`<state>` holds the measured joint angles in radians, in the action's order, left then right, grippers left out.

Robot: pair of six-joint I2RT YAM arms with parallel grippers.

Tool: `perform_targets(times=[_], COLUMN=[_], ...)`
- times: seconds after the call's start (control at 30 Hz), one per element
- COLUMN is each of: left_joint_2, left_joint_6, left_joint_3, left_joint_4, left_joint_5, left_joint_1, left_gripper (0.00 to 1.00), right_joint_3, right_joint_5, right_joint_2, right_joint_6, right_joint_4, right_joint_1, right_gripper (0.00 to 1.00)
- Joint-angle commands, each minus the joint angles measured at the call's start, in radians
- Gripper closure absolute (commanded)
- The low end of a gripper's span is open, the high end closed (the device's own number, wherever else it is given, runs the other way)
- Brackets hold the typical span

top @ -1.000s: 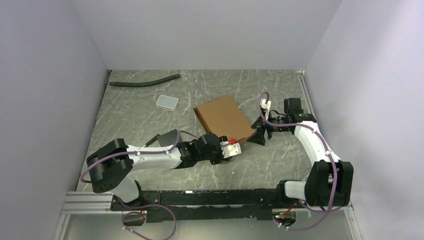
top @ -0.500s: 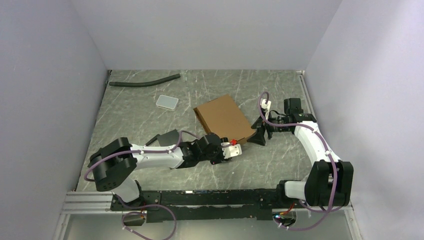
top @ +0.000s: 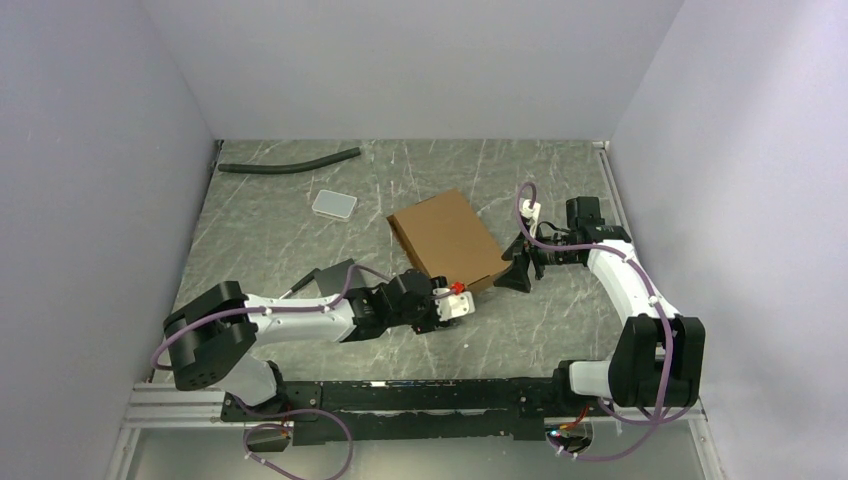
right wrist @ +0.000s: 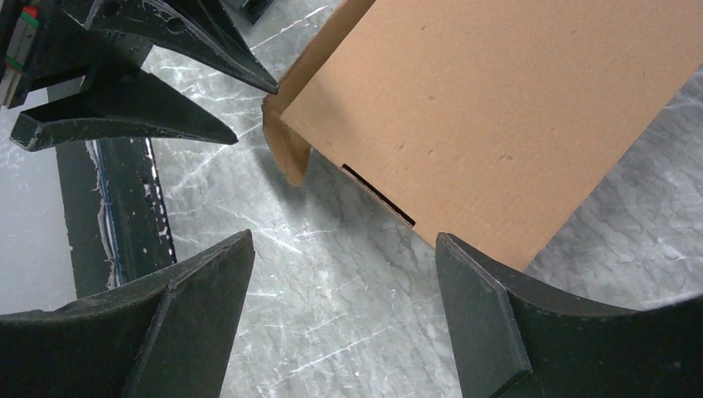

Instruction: Fold the paper box

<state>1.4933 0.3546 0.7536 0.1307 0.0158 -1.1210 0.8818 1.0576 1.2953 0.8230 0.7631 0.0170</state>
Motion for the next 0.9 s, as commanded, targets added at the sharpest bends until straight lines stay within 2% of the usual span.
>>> perform_targets(times=[0.0, 0.6, 0.87], left_joint_2=[-0.032, 0.087, 0.125], left_joint_6=[0.042, 0.056, 0.01], left_joint_3=[-0.003, 0.05, 0.029], left_joint_4=[0.034, 0.054, 0.13], left_joint_5=[-0.007, -0.019, 0.005], left_joint_1=[-0.002, -0.002, -0.002], left_gripper=[0.42, 0.46, 0.58], right_joint_3=[0.04, 0.051, 0.032], right_joint_5=[0.051, 0.054, 0.029], right_joint_2=[0.002, 0.022, 0.029], right_joint_6=[0.034, 0.047, 0.005], right_joint_4=[0.008, 0.031, -0.016], right_joint_1=[0.0, -0.001, -0.012], right_gripper=[0.16, 0.16, 0.16])
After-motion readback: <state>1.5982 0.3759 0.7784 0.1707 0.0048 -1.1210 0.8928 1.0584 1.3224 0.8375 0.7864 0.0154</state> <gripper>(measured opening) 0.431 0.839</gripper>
